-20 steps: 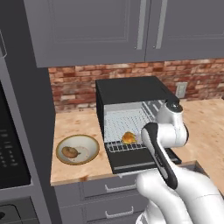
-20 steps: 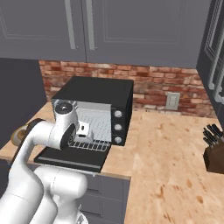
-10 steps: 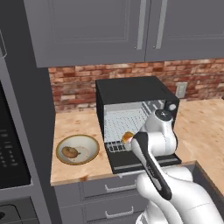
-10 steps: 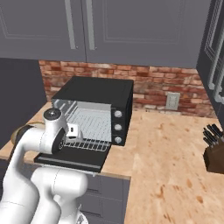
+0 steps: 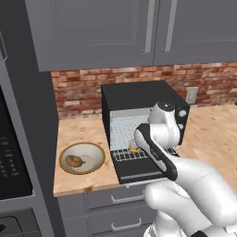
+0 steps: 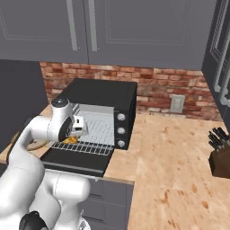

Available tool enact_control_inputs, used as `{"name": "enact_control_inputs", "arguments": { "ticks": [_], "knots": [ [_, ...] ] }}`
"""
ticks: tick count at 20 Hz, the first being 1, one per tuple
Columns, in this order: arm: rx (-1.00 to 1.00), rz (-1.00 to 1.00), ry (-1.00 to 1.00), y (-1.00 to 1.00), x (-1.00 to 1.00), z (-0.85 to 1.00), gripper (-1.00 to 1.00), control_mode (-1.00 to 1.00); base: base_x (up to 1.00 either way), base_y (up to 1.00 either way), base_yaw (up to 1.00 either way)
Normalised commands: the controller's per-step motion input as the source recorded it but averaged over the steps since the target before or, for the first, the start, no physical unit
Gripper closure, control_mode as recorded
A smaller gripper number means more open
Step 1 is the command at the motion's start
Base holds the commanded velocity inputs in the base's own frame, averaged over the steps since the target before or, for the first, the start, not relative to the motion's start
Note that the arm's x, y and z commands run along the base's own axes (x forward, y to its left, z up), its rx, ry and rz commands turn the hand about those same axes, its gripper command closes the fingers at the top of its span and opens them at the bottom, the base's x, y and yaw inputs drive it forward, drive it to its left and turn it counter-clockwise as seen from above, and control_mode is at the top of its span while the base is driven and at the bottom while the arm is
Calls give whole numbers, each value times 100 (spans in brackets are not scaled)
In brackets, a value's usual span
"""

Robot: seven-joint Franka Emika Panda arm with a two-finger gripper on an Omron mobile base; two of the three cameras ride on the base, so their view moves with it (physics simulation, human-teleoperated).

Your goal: Pick up the heated bread from the toaster oven and place it in the bowl. Then move the bread bowl to the dining counter.

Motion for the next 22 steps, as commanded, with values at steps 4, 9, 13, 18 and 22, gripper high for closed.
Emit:
{"name": "enact_control_inputs", "arguments": {
  "ticks": [4, 9, 13, 18, 22],
  "knots": [
    [-13, 1, 5, -14, 3, -14, -100, -100, 0, 0, 0],
    [-7, 16, 5, -33, -2, -50, -100, -100, 0, 0, 0],
    [0, 12, 0, -1, 0, -27, -100, -100, 0, 0, 0],
    [0, 5, -3, 6, 3, -20, -100, -100, 0, 0, 0],
    [0, 4, 0, 17, 20, -7, -100, -100, 0, 0, 0]
  ]
}}
